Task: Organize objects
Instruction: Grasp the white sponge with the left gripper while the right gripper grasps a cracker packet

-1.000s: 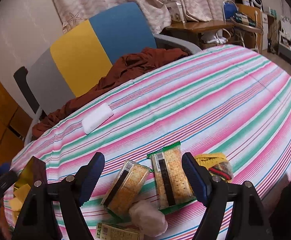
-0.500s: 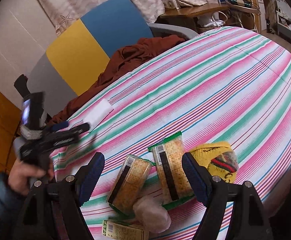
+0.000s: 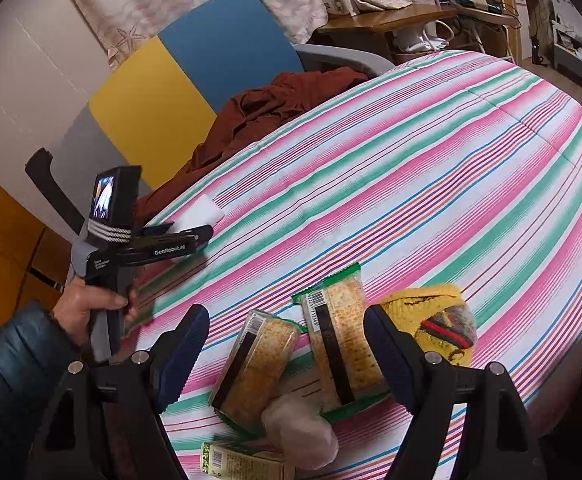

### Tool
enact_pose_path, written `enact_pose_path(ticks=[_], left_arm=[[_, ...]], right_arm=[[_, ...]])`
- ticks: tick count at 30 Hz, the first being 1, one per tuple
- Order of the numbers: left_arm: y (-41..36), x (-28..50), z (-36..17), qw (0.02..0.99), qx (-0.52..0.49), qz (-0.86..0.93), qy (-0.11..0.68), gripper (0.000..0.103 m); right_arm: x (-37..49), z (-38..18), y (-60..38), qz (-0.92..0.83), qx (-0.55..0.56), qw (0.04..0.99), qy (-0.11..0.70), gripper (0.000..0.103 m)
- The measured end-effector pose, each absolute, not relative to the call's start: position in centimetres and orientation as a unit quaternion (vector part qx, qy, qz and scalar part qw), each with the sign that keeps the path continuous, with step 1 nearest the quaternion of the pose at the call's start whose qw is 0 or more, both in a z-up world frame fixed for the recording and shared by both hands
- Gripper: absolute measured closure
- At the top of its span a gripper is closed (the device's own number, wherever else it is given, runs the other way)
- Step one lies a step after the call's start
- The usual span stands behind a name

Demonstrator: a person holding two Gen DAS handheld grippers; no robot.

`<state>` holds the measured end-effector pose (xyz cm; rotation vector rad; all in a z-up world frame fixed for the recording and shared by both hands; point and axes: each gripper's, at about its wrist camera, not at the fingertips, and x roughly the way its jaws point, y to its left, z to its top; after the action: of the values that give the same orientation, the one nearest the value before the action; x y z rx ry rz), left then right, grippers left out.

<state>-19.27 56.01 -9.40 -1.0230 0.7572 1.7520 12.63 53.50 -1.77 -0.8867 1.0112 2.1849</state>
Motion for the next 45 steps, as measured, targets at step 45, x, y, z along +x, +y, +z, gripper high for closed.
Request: enact_pose_path(ticks=[45], left_arm=[[35.2, 2.8, -9.0, 0.385, -0.401, 0.803, 0.214, 0.037]], right_arm=[[6.5, -6.9, 50.9, 0.785, -0.461, 0.173, 0.376, 0.044]])
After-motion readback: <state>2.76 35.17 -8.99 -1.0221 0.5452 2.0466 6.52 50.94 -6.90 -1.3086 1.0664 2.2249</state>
